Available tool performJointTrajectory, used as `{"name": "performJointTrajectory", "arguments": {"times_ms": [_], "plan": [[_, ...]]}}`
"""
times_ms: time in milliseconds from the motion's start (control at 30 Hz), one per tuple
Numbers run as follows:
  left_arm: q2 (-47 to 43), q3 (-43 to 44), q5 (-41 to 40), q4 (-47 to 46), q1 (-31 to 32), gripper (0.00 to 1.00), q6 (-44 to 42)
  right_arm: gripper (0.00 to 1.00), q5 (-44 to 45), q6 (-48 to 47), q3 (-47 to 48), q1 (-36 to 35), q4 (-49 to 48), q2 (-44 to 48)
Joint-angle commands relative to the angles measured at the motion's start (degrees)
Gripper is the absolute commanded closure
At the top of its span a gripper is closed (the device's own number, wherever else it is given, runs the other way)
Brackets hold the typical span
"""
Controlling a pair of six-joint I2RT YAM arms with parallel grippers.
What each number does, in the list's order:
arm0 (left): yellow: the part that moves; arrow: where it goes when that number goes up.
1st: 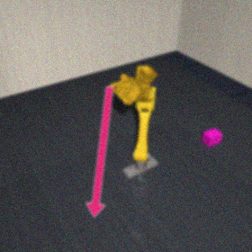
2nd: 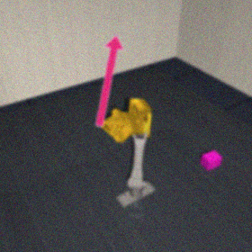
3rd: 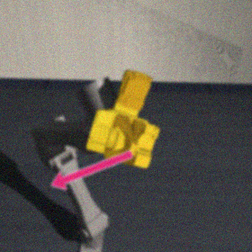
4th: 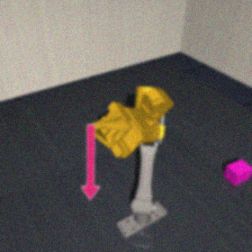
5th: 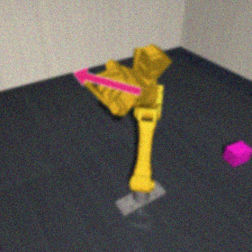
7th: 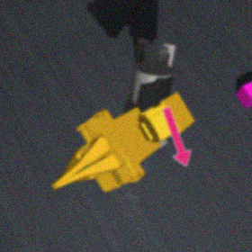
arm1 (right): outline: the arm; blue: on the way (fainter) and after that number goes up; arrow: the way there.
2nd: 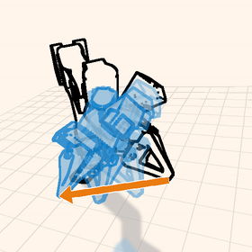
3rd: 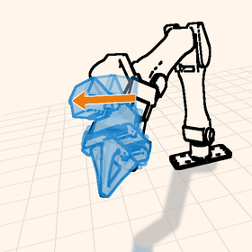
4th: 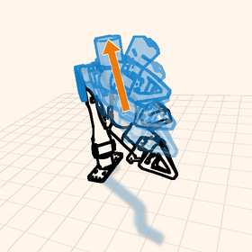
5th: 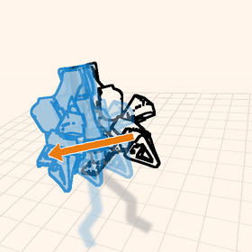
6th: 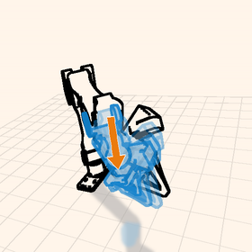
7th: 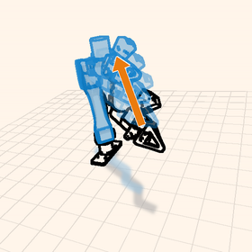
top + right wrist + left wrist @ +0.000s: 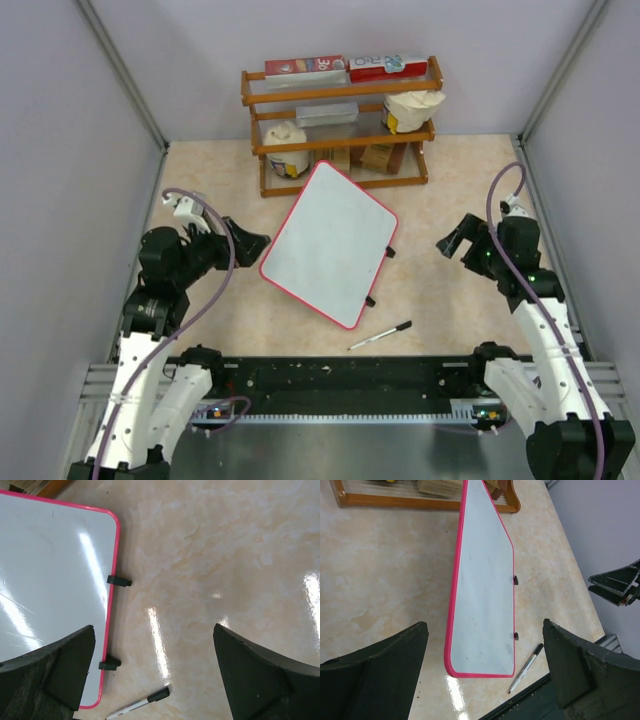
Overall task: Write a sentence on the whiteboard
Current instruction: Pick up the whiteboard marker from the corner of the board.
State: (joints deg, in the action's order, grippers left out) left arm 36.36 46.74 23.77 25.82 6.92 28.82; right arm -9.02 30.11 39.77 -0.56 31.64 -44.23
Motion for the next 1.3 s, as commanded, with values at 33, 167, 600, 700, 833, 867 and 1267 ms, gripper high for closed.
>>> {"name": "performJointTrajectory", "arguments": {"times_ms": [33, 167, 600, 700, 833, 867, 1267], "plan": [[0.29, 2.56, 7.33, 1.60, 0.55, 0.01, -5.34, 0.01, -3.63, -2.86, 4.18, 0.21, 0.70, -3.31], [1.96, 4.58, 6.56, 5.28, 4.05, 0.03, -8.25, 0.01, -6.02, -4.09, 4.70, 0.21, 0.09, -5.60], [12.93, 7.59, -23.05, 7.14, 39.20, 0.01, -13.08, 0.01, -6.88, -5.67, 4.26, 0.21, -0.44, -9.29], [17.32, 8.01, -29.03, 5.38, 46.59, 0.01, -15.45, 0.01, -8.21, -5.06, 4.00, 0.21, -0.70, -10.79], [24.53, 10.21, -33.35, 3.36, 54.86, 0.02, -19.06, 0.01, -8.12, -3.49, 3.48, 0.21, -0.88, -11.67], [25.68, 10.56, -33.61, 2.31, 57.31, 0.02, -20.80, 0.01, -8.12, -3.13, 2.69, 0.21, -1.14, -11.58], [47.13, 17.50, -32.29, -5.08, 68.83, 0.15, -25.39, 0.01, -8.91, -3.48, -1.62, 0.21, -2.55, -12.55]]}}
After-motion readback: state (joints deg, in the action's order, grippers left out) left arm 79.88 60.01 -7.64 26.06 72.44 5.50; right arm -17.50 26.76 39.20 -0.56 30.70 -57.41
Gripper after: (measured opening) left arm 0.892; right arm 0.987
